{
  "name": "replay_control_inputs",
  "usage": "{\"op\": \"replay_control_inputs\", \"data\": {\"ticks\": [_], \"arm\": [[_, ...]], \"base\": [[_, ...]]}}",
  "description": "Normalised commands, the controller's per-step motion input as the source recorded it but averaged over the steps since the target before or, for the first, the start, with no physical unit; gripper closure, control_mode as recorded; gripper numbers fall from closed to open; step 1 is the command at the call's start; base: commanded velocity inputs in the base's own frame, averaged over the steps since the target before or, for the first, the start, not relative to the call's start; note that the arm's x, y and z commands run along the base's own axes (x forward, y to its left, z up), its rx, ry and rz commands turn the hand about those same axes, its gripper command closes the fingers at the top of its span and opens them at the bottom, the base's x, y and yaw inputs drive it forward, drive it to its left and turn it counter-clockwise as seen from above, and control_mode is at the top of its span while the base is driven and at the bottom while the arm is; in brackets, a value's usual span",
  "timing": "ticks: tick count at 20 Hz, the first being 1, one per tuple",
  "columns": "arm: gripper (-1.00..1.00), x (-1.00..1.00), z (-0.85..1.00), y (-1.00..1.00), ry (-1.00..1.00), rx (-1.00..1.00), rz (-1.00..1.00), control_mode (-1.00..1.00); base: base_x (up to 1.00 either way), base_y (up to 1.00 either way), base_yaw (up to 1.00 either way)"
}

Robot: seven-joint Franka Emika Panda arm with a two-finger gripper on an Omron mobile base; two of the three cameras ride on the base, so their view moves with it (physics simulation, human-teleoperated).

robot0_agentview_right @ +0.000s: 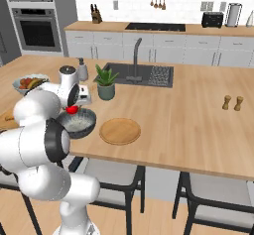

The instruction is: Pick the chicken drumstick and tomato from their plates and place them in the bowl. Then put the bowl in the fridge.

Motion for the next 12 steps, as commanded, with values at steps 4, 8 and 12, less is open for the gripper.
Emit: {"op": "replay_control_inputs", "data": {"ticks": [4,8,12], "arm": [[1.0,0.45,-0.58,0.35,0.2,0.0,0.03,-1.0],[1.0,0.09,-0.17,0.03,0.29,0.0,0.06,-1.0],[1.0,0.01,-0.29,0.01,0.2,-0.01,0.03,-1.0]], "base": [[0.0,0.0,0.0],[0.0,0.0,0.0],[0.0,0.0,0.0]]}}
